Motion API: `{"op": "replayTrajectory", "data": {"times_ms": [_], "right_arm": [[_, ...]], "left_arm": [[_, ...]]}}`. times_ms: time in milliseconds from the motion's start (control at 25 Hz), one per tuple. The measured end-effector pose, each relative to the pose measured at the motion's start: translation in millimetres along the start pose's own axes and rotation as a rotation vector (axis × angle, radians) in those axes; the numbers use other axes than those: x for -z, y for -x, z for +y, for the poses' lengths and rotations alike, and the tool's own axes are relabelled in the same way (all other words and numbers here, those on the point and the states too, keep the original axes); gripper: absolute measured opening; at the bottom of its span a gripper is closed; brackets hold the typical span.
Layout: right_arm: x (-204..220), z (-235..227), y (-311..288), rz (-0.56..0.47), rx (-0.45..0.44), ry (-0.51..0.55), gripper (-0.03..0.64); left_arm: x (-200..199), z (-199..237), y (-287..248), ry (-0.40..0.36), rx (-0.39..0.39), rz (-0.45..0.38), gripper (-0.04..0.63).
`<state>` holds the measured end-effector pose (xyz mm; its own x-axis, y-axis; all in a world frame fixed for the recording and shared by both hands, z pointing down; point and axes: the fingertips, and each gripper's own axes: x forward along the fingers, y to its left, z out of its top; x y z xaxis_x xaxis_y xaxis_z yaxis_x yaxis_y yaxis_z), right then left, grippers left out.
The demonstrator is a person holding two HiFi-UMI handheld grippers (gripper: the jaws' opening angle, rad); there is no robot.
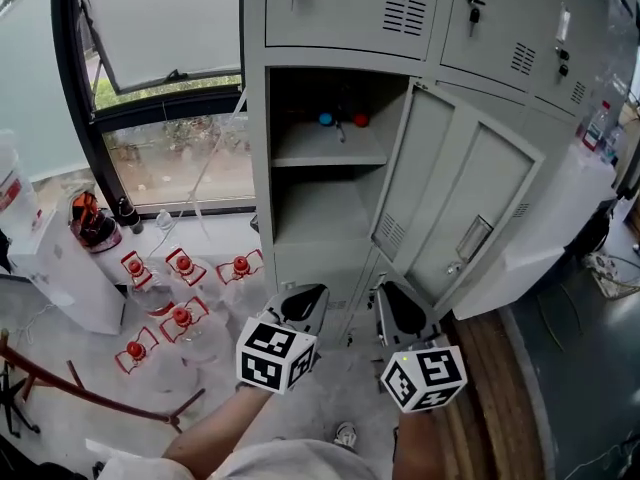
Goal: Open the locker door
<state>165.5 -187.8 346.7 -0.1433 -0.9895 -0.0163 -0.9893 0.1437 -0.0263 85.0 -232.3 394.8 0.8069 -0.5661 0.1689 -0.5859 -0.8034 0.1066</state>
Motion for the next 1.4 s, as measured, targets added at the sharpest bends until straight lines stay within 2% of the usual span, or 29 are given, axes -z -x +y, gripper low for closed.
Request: {"op": "replayTrajectory", "data": {"times_ms": [400, 840, 1400], "right_arm": [[11.7, 65.9, -23.2, 0.045, -0.081, 0.007, 0.011], [20.4, 103.7, -25.6, 0.069, -0.110, -0.012, 0.003], [23.6, 110.7, -20.8, 0.076, -0.102, 0.000, 0.003]], "left_arm": [[3.4, 40.1, 48.2, 0.010, -0.074, -0.013, 0.008], [8.3, 61.5, 80.5, 0.008, -0.093, -0.015, 0.008], [11.1, 62.2, 83.3, 0.020, -0.073, -0.020, 0.008]]}}
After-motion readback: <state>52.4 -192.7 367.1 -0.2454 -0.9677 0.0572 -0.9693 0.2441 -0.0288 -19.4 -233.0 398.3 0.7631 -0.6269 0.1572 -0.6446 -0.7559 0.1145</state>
